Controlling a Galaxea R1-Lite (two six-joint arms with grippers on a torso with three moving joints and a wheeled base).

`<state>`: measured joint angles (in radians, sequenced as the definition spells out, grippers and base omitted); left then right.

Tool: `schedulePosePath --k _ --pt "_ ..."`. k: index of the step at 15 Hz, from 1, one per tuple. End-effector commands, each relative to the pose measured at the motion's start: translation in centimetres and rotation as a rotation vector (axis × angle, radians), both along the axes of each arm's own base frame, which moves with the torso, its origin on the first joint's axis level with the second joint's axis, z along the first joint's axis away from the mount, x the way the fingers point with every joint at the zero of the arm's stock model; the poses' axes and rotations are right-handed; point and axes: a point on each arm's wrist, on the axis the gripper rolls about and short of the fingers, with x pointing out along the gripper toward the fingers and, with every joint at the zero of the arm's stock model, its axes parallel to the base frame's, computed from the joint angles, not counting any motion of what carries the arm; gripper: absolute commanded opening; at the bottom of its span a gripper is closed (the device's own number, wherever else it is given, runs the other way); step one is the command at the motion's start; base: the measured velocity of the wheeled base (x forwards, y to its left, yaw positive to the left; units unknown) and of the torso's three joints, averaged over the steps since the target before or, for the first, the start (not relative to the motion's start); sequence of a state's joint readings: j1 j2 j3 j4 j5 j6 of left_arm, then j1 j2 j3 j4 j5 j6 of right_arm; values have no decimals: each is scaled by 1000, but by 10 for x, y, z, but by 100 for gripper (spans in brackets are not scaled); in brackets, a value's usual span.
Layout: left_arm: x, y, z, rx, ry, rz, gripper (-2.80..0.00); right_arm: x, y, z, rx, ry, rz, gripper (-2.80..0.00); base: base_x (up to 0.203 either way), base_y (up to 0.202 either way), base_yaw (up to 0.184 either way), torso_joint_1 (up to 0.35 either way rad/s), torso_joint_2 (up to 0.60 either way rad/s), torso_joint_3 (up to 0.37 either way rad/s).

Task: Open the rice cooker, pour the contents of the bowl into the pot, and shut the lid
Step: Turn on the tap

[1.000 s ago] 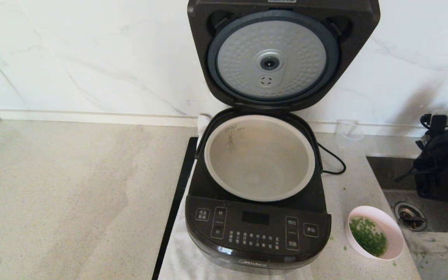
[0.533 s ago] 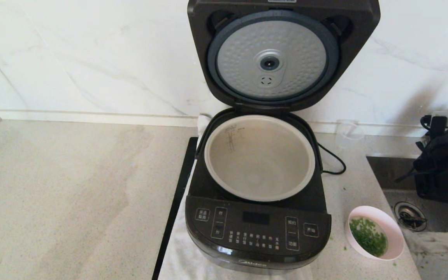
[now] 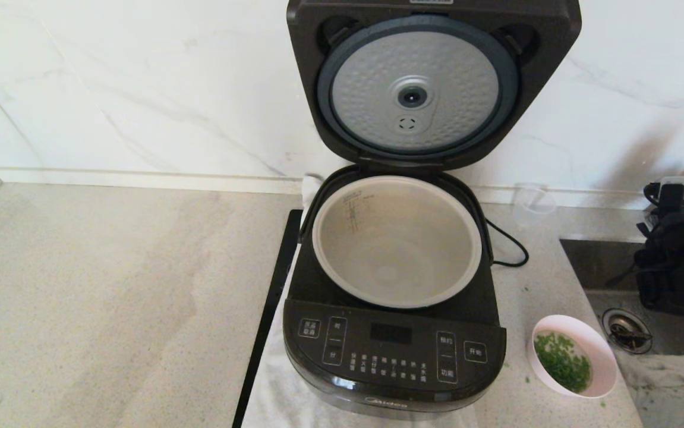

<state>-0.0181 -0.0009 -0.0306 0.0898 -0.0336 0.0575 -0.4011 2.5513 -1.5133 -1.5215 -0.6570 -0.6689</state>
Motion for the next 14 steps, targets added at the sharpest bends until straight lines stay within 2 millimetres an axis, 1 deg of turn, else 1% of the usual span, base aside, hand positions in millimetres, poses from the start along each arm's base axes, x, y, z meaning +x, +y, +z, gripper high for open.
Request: schedulePosePath --k 1,4,9,14 --pt "0 0 0 1 0 0 -280 -7 3 7 7 -2 -2 -280 0 0 0 0 0 0" --pt "0 0 0 1 0 0 -280 -10 5 10 11 1 -4 -280 0 0 0 0 0 0" --pt "0 0 0 1 0 0 -280 -19 7 5 44 34 -43 -280 0 0 0 0 0 0" --pt "0 0 0 1 0 0 -280 -28 11 -6 74 94 -49 -280 0 0 0 0 0 0"
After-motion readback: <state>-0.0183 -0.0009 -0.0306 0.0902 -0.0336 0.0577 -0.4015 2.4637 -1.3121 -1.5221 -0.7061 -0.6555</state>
